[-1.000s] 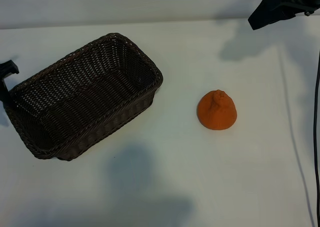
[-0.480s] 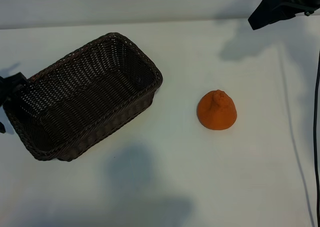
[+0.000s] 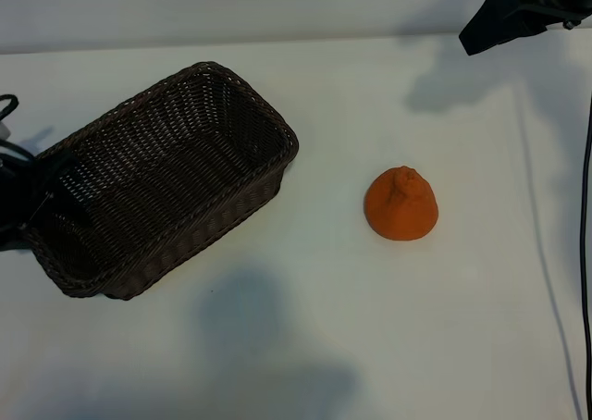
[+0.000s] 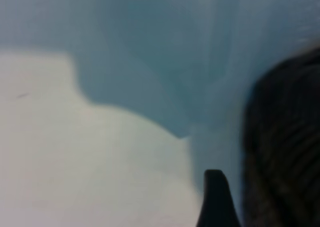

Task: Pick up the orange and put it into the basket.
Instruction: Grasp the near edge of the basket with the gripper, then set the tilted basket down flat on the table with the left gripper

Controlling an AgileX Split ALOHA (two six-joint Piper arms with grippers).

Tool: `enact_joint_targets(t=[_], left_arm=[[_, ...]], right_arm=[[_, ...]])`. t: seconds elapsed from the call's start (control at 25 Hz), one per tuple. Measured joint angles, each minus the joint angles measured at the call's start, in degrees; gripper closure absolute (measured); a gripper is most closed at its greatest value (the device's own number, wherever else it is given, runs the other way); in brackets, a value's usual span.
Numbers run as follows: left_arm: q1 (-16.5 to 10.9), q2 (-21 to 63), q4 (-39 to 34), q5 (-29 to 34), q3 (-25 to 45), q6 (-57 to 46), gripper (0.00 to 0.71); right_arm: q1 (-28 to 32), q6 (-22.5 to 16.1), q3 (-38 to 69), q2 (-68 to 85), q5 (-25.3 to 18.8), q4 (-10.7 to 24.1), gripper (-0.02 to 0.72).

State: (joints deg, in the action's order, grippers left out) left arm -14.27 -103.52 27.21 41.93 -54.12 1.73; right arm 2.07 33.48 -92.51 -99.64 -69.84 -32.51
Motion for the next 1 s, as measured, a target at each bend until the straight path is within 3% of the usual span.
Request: enact_joint_targets(t=[0.2,0.28,0.36,0.4,1.0], left_arm=[[0.0,0.0,1.9,0.2,0.0,1.4,0.289],[0.0,0.0,1.9,-0.2,0.0,1.6,0.376],[0.0,0.0,2.1,0.1,0.0,1.5,0.527],[0.0,0.0,2.2,0.0,0.0,1.3,0.549],[0.0,-0.2,1.1,6.7,-1.1,1.7,0.550]], right_arm=[[0.0,0.0,0.0,0.0,0.0,0.0,0.241],[0.0,0.0,0.0,0.0,0.0,0.0,0.241],[0.0,0.0,0.0,0.0,0.0,0.0,0.241],[0.0,0.0,0.0,0.0,0.0,0.0,0.241],[0.0,0.0,0.0,0.0,0.0,0.0,0.241]])
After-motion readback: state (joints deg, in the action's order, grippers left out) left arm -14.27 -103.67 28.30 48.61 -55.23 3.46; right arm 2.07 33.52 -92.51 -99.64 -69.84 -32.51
